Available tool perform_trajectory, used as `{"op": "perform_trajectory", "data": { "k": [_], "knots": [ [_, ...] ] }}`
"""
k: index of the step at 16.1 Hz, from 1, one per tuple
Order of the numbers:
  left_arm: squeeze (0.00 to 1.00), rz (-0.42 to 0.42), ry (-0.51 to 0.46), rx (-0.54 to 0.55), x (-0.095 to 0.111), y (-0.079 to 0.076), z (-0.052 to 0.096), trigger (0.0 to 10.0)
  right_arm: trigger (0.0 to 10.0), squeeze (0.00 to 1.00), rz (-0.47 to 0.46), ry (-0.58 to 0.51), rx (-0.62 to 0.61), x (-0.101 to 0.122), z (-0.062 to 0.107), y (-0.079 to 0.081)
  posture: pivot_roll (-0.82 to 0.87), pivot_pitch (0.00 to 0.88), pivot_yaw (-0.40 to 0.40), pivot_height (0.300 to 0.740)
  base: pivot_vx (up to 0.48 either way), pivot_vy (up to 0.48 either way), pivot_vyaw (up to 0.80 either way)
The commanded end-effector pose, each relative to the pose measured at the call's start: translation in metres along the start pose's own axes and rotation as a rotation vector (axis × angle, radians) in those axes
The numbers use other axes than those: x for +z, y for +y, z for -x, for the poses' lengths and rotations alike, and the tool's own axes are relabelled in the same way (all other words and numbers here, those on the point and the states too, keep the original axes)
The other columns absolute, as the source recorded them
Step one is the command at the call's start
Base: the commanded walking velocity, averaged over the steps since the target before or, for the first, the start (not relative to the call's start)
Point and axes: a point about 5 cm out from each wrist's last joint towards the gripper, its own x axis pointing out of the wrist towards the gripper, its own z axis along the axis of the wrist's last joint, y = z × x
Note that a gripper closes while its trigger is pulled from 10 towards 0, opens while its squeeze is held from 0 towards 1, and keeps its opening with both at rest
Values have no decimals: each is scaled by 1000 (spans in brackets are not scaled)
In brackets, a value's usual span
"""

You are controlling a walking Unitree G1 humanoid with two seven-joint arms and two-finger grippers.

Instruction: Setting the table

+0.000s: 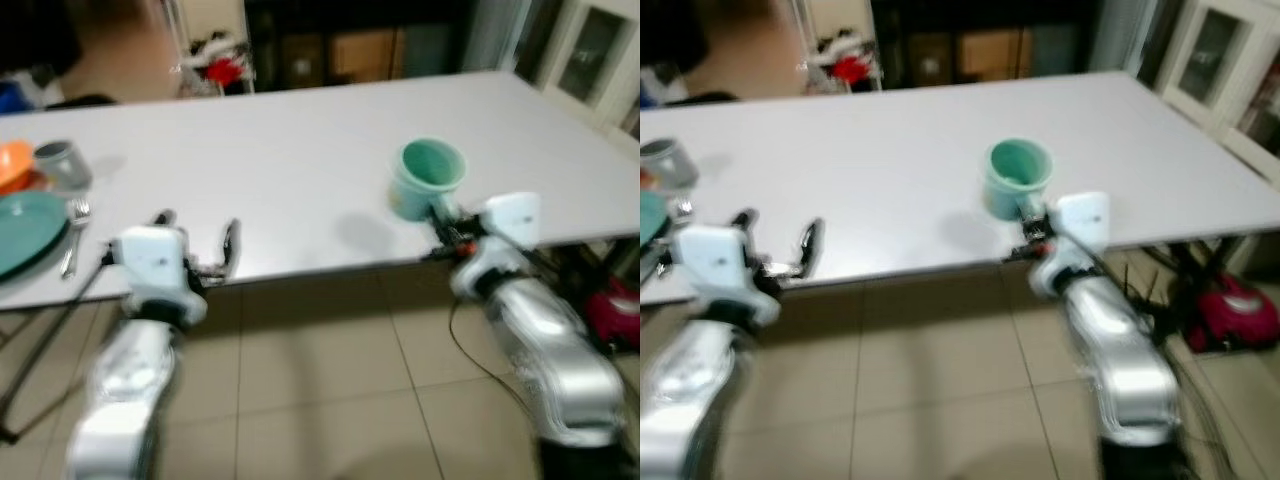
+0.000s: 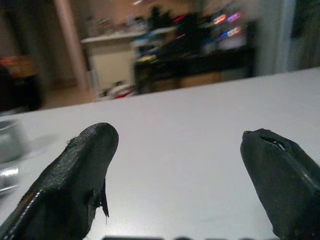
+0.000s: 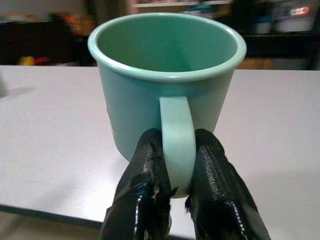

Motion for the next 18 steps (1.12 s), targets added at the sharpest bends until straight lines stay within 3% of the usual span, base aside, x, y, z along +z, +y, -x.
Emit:
{"op": "perform_trajectory", "data": {
  "k": [1, 11, 18],
  "knots": [
    [0, 7, -21, -46, 5, -8, -3, 10000, 10000, 0, 16, -18, -39, 3, 3, -10, -133, 0, 65, 740, 405, 0, 0],
    [0, 6, -16, -72, 3, -10, -3, 10000, 10000, 0, 51, 24, 31, -5, -4, -4, -124, 0, 63, 740, 409, 0, 0],
    [0, 10, -15, -79, 3, -11, -2, 10000, 10000, 0, 27, 35, 67, -10, -17, 3, -119, 0, 62, 740, 408, 0, 0]
  ]
}}
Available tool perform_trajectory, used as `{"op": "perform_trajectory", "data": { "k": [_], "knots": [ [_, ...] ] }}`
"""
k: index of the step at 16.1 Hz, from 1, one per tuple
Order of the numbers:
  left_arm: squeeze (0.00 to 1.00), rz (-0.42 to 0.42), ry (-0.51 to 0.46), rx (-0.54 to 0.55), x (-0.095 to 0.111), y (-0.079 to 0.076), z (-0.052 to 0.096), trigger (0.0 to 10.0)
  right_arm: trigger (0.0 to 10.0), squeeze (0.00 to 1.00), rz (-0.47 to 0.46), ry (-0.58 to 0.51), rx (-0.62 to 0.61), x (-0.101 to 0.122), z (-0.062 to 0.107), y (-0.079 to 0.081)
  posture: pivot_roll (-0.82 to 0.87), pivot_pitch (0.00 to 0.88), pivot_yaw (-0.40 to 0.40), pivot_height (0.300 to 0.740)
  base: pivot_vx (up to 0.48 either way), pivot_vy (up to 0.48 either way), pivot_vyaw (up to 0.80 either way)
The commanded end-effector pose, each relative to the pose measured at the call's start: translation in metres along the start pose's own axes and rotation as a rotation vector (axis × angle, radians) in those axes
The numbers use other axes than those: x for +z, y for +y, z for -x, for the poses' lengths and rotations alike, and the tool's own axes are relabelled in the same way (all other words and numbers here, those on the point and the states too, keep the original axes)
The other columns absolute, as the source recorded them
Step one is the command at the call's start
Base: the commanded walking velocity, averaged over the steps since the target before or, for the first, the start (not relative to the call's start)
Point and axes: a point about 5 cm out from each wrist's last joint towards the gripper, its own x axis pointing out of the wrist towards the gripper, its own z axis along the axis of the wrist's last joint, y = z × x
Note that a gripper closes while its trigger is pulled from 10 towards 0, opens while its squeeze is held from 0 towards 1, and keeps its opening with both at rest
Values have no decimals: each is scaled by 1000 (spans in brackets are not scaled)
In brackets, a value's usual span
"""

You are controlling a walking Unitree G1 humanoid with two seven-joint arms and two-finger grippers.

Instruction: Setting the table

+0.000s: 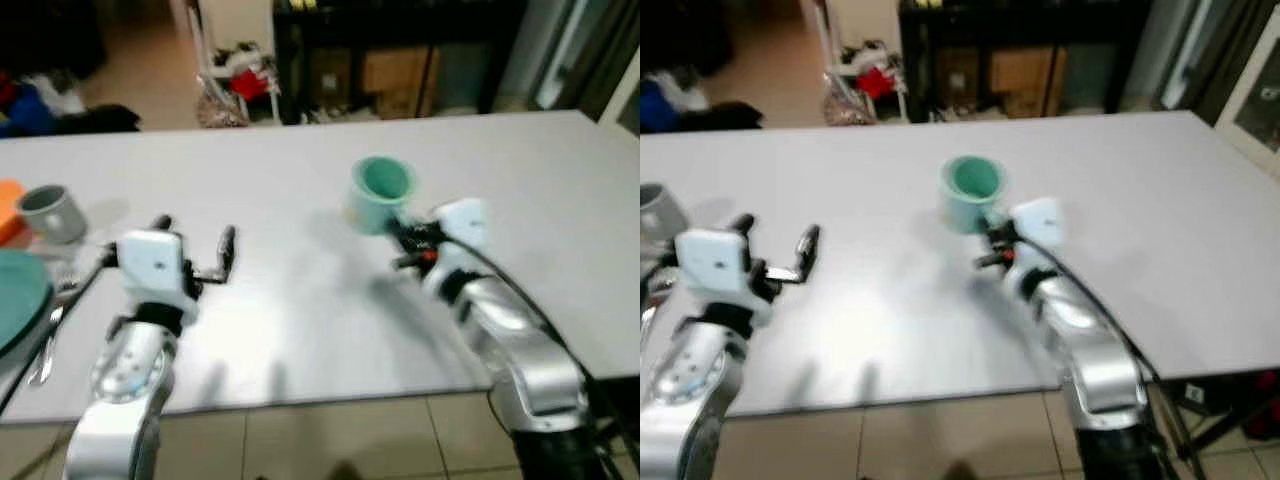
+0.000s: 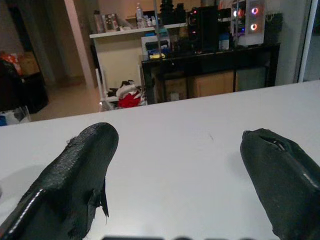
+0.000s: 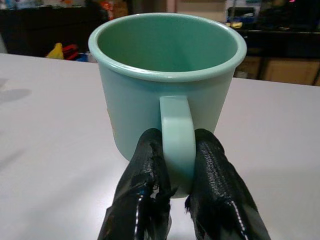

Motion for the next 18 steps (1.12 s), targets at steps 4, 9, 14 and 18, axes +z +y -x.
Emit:
{"op": "perform_trajectory", "data": {
  "k": [4, 9, 14, 18],
  "knots": [
    [0, -3, 14, -101, 0, -11, 2, 10000, 10000, 0, 33, 67, 57, -13, -17, -1, -111, 0, 64, 740, 184, 0, 0],
    [0, -36, 56, -262, -3, -10, 15, 10000, 10000, 0, 7, 85, 103, -23, -55, 7, -97, 0, 76, 740, 0, 0, 0],
    [0, -54, 100, -372, -6, -14, 21, 10000, 10000, 0, 4, 108, 151, -32, -90, 29, -79, 0, 83, 740, 0, 0, 0],
    [0, -52, 129, -395, -8, -14, 29, 10000, 10000, 0, 66, 131, 179, -35, -101, 43, -58, 0, 70, 740, 0, 0, 0]
  ]
}}
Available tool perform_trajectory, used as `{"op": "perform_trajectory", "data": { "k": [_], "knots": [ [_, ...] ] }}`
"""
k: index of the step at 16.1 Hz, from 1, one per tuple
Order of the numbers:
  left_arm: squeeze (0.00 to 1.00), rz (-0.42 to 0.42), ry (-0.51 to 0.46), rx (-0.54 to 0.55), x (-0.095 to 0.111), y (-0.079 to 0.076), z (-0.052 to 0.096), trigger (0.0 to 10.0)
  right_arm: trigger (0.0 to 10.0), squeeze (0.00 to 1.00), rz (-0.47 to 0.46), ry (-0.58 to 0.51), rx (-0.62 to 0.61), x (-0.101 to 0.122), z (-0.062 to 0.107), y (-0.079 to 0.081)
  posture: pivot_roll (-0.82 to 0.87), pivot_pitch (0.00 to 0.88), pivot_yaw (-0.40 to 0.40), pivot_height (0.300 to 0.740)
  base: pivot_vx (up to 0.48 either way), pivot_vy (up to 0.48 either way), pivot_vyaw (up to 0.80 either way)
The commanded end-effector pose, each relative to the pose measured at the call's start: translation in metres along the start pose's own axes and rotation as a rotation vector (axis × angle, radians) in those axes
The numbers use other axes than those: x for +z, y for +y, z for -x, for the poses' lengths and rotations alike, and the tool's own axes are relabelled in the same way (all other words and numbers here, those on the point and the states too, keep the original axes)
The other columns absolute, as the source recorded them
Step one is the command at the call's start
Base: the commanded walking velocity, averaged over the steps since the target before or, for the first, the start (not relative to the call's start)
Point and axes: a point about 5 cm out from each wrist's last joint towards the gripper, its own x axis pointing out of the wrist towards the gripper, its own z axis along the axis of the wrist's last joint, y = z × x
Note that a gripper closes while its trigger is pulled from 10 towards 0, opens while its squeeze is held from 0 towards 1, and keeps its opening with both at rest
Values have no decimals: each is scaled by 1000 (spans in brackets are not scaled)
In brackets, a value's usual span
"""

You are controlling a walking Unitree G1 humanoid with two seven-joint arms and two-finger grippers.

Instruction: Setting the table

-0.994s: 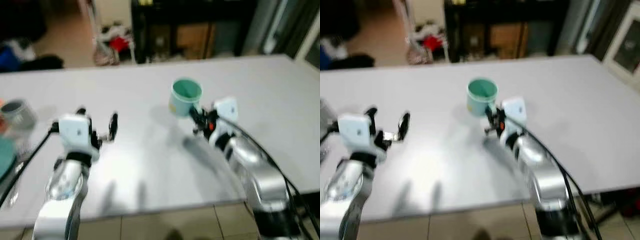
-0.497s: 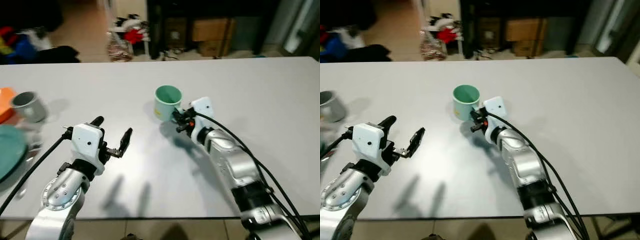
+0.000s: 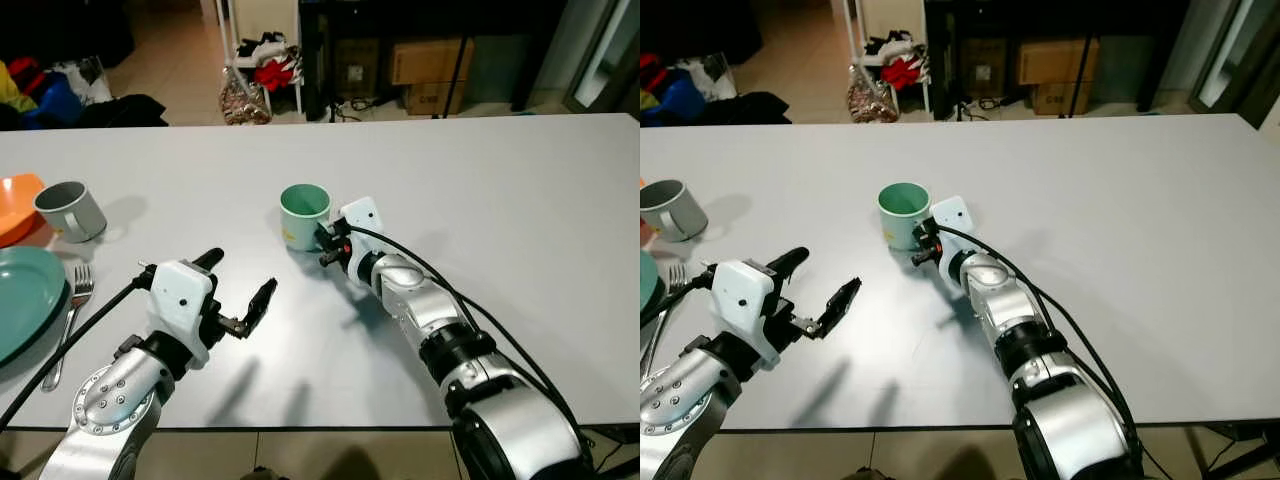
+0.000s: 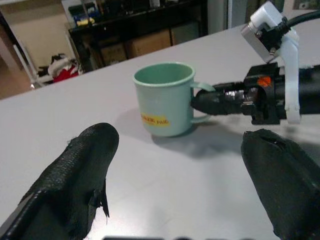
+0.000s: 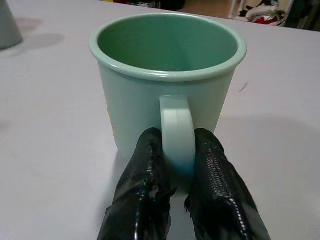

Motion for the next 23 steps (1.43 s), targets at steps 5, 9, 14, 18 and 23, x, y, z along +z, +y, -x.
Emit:
{"op": "perform_trajectory", "data": {
  "k": [5, 9, 14, 18, 23],
  "knots": [
    [0, 21, 39, -74, -2, -10, 7, 10000, 10000, 0, 43, -12, -19, 6, -8, 3, -44, 0, 57, 740, 0, 0, 0],
    [0, 27, 44, -67, -3, -10, 8, 10000, 10000, 514, 45, 15, -4, -2, -8, 5, -46, 0, 56, 740, 0, 0, 0],
    [0, 32, 38, -70, -3, -11, 6, 10000, 10000, 1000, 44, -6, 0, -2, -7, 3, -54, 0, 53, 740, 0, 0, 0],
    [0, 36, 31, -62, -2, -12, 8, 10000, 10000, 1000, -6, -91, 24, -6, 9, -9, -53, 0, 44, 740, 0, 0, 0],
    [0, 95, -6, -26, 0, -16, 17, 10000, 10000, 1000, -57, -213, 89, -7, 103, -16, -79, 0, 59, 740, 0, 0, 0]
  ]
}}
